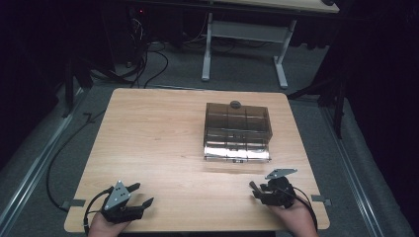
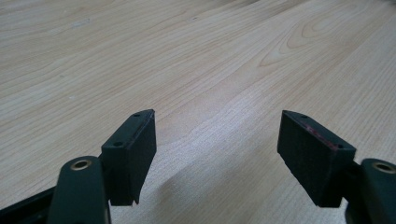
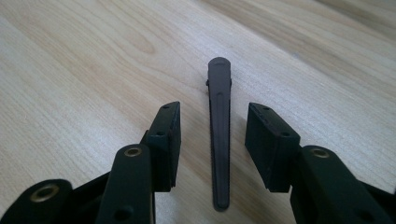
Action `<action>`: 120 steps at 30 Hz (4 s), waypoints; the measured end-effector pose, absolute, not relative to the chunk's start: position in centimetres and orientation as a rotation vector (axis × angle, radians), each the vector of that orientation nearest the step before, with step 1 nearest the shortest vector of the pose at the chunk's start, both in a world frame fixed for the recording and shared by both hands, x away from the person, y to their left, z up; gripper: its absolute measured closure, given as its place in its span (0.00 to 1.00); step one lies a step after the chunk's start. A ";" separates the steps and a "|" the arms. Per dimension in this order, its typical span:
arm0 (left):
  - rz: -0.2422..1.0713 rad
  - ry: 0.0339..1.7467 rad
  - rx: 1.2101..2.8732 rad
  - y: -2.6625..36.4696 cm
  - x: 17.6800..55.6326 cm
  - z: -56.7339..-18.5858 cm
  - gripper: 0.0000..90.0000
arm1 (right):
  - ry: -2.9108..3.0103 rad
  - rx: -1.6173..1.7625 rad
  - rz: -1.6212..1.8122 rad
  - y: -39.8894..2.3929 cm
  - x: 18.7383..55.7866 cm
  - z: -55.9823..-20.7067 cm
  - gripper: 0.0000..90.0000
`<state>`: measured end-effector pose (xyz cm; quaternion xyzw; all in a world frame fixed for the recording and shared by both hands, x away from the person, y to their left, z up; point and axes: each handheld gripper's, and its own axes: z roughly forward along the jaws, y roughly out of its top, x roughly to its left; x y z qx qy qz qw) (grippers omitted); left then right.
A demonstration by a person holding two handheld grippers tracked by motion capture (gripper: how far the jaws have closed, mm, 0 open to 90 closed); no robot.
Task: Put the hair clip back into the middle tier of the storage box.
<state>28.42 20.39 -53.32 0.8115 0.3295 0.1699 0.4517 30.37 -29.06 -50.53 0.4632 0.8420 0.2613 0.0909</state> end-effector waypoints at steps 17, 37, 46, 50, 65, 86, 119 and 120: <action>0.414 0.803 2.014 20.4 28.4 -53.3 0.32 | 2.641 1.390 0.585 -28.4 31.5 -49.4 0.62; 0.408 0.796 2.016 20.3 28.5 -53.3 0.32 | 2.799 1.337 0.250 -26.0 34.2 -48.4 0.65; 0.406 0.794 2.017 20.3 28.5 -53.3 0.32 | 2.809 1.354 0.195 -25.7 35.3 -48.0 0.73; 0.407 0.793 2.017 20.3 28.5 -53.3 0.32 | 2.821 1.348 0.155 -25.2 35.8 -47.9 0.78; 0.398 0.788 2.019 20.3 28.5 -53.3 0.32 | 2.833 1.342 0.077 -24.7 36.6 -48.4 0.89; 0.394 0.789 2.021 20.3 28.5 -53.3 0.32 | 2.850 1.339 0.057 -24.5 36.7 -48.5 0.90; 0.393 0.786 2.017 20.4 28.5 -53.3 0.32 | 2.847 1.297 0.174 -23.9 38.5 -43.1 0.90; 0.392 0.786 2.016 20.4 28.5 -53.3 0.32 | 2.838 1.321 0.168 -23.7 38.5 -43.0 0.90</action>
